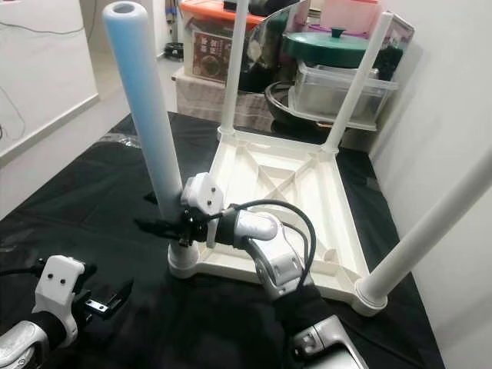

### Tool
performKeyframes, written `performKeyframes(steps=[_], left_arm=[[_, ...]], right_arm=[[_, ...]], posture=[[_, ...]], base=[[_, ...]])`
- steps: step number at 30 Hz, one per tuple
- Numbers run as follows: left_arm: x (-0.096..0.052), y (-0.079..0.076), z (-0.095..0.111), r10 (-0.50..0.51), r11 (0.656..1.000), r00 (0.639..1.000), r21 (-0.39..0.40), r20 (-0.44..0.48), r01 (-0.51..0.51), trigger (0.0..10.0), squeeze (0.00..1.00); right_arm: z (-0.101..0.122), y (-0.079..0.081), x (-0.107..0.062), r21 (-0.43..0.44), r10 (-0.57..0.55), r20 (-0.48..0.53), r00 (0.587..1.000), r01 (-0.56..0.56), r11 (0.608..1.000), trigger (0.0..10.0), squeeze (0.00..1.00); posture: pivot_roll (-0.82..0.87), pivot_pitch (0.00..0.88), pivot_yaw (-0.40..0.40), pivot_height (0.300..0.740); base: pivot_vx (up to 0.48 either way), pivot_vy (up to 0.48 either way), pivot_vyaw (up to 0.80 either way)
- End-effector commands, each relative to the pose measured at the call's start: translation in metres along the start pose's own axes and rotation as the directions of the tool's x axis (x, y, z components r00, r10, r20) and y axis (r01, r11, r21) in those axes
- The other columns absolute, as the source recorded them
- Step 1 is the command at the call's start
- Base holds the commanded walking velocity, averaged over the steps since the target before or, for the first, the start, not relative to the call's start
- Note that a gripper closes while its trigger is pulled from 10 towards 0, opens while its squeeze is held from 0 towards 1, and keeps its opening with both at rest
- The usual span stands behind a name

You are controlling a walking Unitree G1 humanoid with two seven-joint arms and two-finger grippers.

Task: Building children table

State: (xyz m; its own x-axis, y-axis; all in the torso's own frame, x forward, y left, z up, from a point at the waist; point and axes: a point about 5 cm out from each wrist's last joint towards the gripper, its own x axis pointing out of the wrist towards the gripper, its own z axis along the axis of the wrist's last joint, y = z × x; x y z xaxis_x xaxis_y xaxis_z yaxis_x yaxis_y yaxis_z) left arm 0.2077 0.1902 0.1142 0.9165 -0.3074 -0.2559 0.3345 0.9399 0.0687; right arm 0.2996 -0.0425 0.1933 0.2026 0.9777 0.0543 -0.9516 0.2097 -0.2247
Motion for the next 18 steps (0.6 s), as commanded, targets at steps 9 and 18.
performKeyframes(steps=[9,18], left_arm=[[0.005,-0.001,-0.002,-0.009,1.000,1.000,0.000,0.001,0.009,10.0,0.00],[0.006,-0.002,-0.003,-0.010,1.000,1.000,-0.004,-0.005,0.010,10.0,0.00]], right_arm=[[-0.020,0.005,-0.003,0.170,0.008,-0.074,0.997,0.005,0.985,0.0,0.00],[-0.033,-0.010,-0.005,0.274,-0.064,-0.153,0.986,0.104,0.956,0.0,0.00]], posture=[[0.11,0.000,-0.100,0.740],[0.12,0.000,-0.112,0.740]], base=[[0.000,0.000,0.00],[0.000,0.000,0.00]])
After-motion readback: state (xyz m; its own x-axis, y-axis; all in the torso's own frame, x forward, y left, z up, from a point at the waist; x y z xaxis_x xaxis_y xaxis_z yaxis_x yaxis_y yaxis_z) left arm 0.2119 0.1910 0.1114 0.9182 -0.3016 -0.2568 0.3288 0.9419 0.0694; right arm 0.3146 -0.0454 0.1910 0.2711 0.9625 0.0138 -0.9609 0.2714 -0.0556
